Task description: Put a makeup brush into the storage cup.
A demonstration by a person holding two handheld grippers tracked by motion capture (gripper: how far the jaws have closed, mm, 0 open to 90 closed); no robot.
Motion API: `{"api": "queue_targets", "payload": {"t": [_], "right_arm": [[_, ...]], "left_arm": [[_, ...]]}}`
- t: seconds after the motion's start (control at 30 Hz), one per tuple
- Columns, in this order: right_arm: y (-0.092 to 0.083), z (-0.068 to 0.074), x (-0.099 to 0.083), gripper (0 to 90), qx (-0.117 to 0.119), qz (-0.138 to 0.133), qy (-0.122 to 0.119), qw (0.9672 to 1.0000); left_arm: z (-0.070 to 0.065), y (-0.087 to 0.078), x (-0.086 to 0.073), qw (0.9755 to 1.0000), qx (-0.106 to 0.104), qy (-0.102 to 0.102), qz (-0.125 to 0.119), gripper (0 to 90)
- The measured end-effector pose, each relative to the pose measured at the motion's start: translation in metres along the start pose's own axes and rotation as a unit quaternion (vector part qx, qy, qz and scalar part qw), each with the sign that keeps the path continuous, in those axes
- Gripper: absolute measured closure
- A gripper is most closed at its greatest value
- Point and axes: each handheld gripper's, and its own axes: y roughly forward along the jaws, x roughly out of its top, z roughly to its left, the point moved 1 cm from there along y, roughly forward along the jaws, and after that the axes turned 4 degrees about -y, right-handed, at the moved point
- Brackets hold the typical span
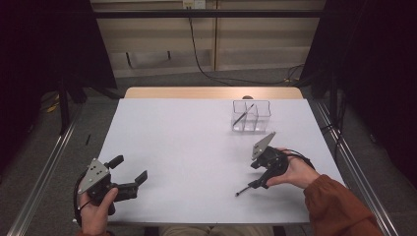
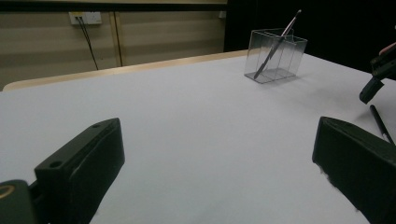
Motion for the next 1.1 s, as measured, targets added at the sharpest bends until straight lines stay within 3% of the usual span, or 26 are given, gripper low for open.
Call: {"api": "queue_targets", "payload": {"t": [0.2,0.37,0.57,0.97,1.1], "right_arm": [[0.008,0.002,0.005,39.6,0.012,0.029,-0.021,0.9993],[0.014,0.001,0.004,41.5,0.019,0.055,-0.026,0.9980],[0.018,0.004,0.004,46.7,0.016,0.063,-0.046,0.9968],[0.023,0.008,0.007,53.2,0.004,0.102,-0.075,0.9919],[0.025,0.009,0.012,54.0,0.003,0.124,-0.086,0.9886]], "left_arm": [[0.001,0.000,0.000,1.0000,-0.002,0.000,0.001,2.4],[0.001,0.001,0.000,1.0000,-0.003,-0.001,0.002,2.4],[0.000,0.001,0.000,1.0000,-0.003,-0.001,0.002,2.4],[0.000,0.001,-0.001,1.0000,-0.005,-0.002,0.003,2.4],[0.000,0.001,0.000,1.0000,-0.005,-0.002,0.002,2.4]]}}
